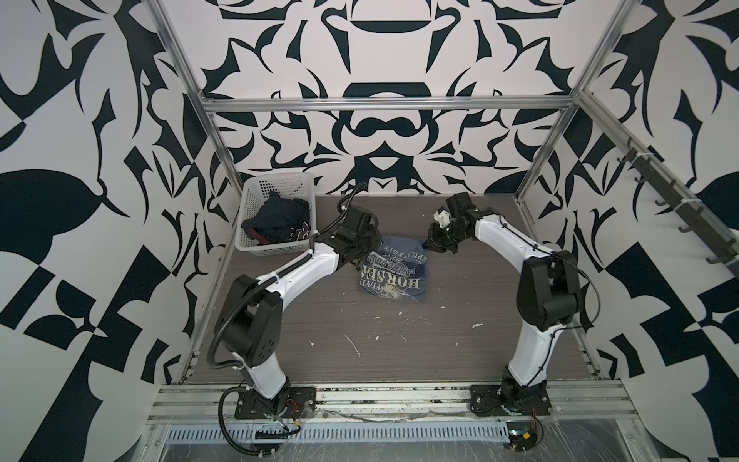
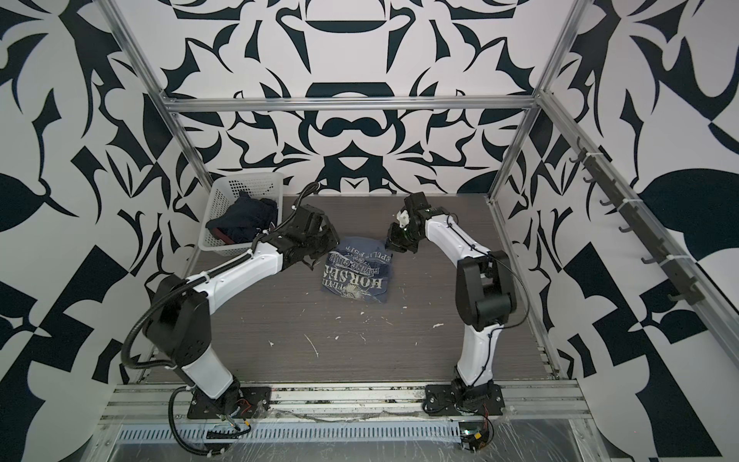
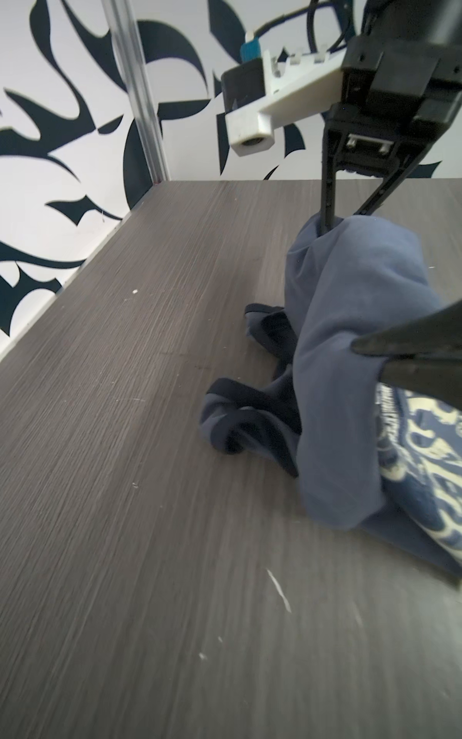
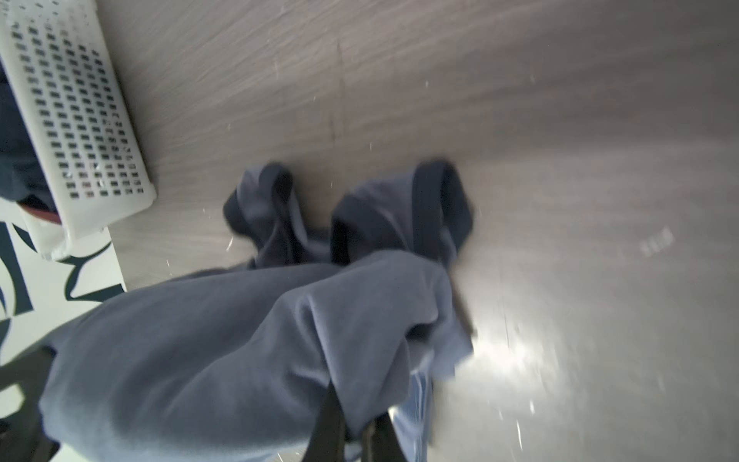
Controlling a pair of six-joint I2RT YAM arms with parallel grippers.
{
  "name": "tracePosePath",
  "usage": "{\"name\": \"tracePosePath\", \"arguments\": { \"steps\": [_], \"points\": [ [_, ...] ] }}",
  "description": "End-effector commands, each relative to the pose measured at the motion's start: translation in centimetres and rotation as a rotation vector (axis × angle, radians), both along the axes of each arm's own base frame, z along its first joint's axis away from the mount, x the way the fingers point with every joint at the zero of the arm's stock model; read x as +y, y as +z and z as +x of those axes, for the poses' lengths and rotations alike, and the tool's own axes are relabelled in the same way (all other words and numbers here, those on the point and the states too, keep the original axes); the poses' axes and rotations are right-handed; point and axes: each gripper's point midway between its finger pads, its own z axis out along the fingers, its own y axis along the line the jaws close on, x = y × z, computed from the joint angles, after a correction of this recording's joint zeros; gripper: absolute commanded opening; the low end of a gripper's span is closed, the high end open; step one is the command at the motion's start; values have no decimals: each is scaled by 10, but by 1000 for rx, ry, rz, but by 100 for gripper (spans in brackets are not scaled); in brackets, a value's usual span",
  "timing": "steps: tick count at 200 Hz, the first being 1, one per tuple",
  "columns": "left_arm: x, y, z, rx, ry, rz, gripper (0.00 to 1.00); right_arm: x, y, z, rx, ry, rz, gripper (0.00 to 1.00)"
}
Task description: Fold and stack the tank tops
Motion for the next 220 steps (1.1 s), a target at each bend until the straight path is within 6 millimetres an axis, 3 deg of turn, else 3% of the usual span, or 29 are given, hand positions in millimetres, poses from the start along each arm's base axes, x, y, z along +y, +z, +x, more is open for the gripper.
{"name": "tracePosePath", "arguments": {
  "steps": [1, 23, 37, 55, 67, 90, 110, 136, 168, 195, 220],
  "points": [
    [-11, 8, 35, -32, -13, -82, 0, 7, 28, 34, -96, 24, 54, 0],
    [-15, -6, 62, 3, -17, -114, 0, 2, 19, 59, -90, 2, 54, 3],
    [-11, -18, 78, 16, 13, -111, 5, -3, 13, 72, -92, -19, 33, 10],
    [-5, -32, 98, 41, 37, -103, 23, -13, 4, 85, -82, -46, 0, 23],
    [-2, -37, 109, 51, 32, -96, 39, -20, 4, 91, -92, -60, -38, 43],
    [14, -22, 119, 25, 15, -16, 52, -33, 19, 91, -145, -73, -119, 58],
    [25, -4, 110, -23, -19, 71, 61, -31, 32, 82, -200, -46, -149, 59],
    [17, 0, 86, -41, -104, 84, 59, -11, 31, 64, -237, 29, -183, 57],
    [-3, -33, 85, 9, -179, 45, 54, 9, 17, 72, -241, 62, -169, 52],
    [-20, -53, 105, 5, -209, 12, 52, 17, 2, 92, -242, 71, -164, 50],
    [-28, -83, 129, 26, -217, 31, 52, 12, -19, 112, -226, 66, -206, 50]
  ]
}}
